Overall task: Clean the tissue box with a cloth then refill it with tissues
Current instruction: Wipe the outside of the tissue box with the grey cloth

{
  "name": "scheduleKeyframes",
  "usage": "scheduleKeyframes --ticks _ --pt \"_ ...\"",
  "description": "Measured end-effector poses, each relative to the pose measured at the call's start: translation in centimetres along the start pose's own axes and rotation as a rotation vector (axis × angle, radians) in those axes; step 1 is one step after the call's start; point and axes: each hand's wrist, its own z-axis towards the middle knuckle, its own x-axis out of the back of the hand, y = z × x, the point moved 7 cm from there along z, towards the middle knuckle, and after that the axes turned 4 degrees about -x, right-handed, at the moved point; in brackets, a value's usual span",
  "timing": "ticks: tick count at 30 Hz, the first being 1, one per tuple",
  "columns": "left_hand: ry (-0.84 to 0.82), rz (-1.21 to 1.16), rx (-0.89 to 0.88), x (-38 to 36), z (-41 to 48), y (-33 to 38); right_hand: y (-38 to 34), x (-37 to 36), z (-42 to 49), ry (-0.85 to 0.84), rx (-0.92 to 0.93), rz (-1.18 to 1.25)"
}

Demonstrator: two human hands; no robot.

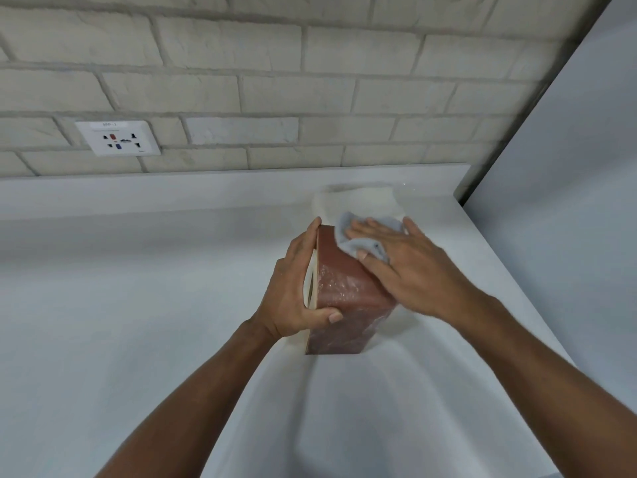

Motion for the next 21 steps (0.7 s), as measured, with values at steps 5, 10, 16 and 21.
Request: scheduleKeyframes --ticks 5,10,16,21 --pt "0.009 -0.031 -0.044 -0.3 0.1 0.5 -3.9 -0.7 1.4 0.022 0.085 -0.065" --pt "0.010 -0.023 -0.002 0.0 0.0 0.1 -0.9 0.6 0.5 -0.002 0.005 -0.095" --pt "0.006 -0.014 -0.018 0.0 0.0 0.2 -2.9 -0.6 0.3 -0.033 0.092 -0.046" --pt "-0.014 -0.013 0.021 0.1 0.0 0.1 1.1 0.9 -0.1 -0.018 -0.001 -0.045"
